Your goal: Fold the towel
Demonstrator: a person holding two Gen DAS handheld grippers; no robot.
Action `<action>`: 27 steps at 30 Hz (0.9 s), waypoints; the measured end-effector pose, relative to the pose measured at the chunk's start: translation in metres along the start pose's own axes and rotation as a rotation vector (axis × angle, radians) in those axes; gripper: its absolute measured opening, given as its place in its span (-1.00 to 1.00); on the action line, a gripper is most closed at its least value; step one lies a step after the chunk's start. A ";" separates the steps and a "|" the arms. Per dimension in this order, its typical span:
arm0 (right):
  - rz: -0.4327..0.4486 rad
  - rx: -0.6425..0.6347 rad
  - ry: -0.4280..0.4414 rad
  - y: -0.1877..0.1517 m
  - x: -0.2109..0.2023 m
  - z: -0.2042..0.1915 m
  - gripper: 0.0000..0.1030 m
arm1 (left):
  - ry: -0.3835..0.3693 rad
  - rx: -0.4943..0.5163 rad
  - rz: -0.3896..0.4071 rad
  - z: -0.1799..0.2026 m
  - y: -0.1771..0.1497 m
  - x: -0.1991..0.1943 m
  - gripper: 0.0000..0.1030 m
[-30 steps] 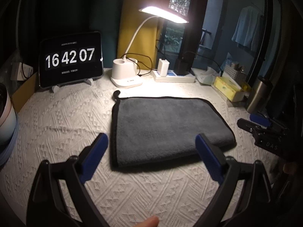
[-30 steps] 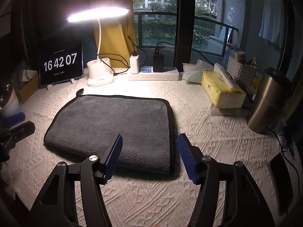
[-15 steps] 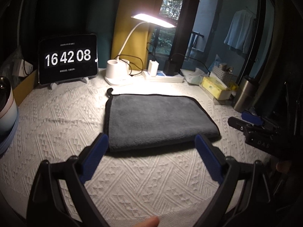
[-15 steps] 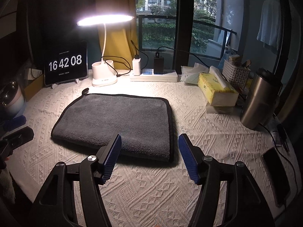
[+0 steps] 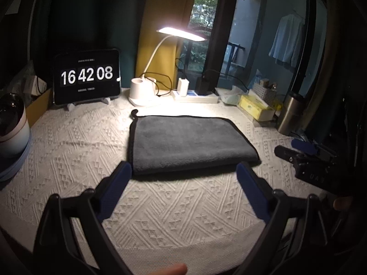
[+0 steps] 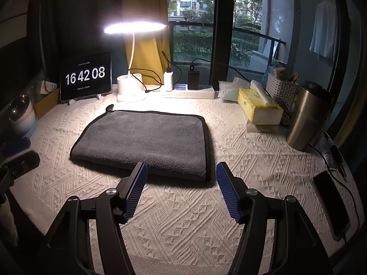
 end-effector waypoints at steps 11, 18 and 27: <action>0.025 -0.008 0.034 -0.015 -0.019 -0.010 0.28 | 0.011 0.000 0.053 0.002 -0.011 -0.022 0.83; 0.057 -0.013 0.034 -0.024 -0.035 -0.013 0.28 | 0.044 0.017 0.086 0.005 -0.023 -0.035 0.83; 0.117 -0.026 0.020 -0.037 -0.060 -0.017 0.28 | 0.059 0.024 0.155 0.006 -0.031 -0.056 0.83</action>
Point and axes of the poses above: each gripper's, at about its wrist camera, not at the fingertips, and x roughly the way its jaws point, z to its right, y to its top, the point moved 9 cm from there along x, roughly the way its jaws point
